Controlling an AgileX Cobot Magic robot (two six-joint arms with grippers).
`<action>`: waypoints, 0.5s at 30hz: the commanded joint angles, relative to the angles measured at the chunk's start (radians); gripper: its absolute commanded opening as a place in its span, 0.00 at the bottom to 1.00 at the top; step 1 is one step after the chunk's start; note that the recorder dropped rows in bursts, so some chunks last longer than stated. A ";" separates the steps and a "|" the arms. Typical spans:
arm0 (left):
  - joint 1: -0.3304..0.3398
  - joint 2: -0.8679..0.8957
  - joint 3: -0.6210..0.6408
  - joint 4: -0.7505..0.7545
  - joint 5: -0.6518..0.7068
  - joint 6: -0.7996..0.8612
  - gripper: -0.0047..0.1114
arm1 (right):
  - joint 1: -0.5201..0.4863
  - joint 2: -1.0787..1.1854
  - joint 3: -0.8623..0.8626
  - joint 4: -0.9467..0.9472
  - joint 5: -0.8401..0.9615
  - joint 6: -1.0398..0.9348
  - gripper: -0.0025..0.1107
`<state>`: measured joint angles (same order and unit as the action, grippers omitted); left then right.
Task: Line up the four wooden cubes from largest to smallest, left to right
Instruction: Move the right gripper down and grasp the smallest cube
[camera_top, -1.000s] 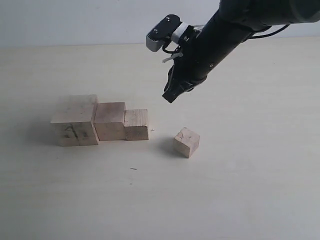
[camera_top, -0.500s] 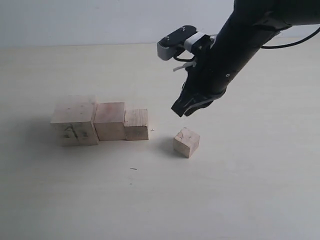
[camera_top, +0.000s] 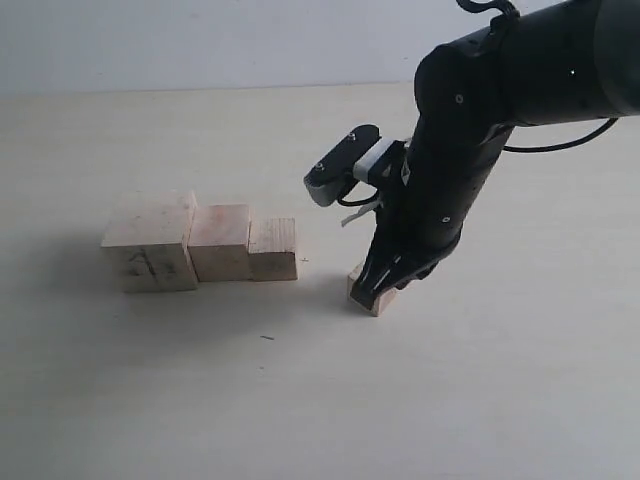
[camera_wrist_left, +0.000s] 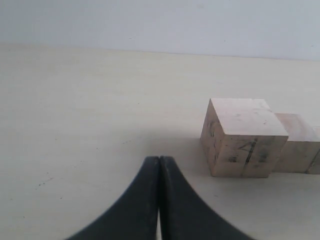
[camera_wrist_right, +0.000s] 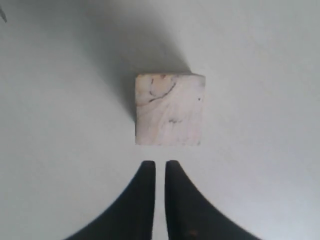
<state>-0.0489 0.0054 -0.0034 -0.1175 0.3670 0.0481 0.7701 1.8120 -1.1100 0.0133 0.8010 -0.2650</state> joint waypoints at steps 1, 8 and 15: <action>-0.005 -0.005 0.003 0.002 -0.009 0.000 0.04 | 0.002 -0.031 0.004 0.011 -0.044 -0.004 0.32; -0.005 -0.005 0.003 0.002 -0.009 0.000 0.04 | 0.002 -0.001 0.006 0.066 -0.077 -0.004 0.64; -0.005 -0.005 0.003 0.002 -0.009 0.000 0.04 | 0.002 0.046 0.006 0.057 -0.121 -0.004 0.64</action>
<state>-0.0489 0.0054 -0.0034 -0.1175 0.3670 0.0481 0.7701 1.8464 -1.1100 0.0719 0.7044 -0.2650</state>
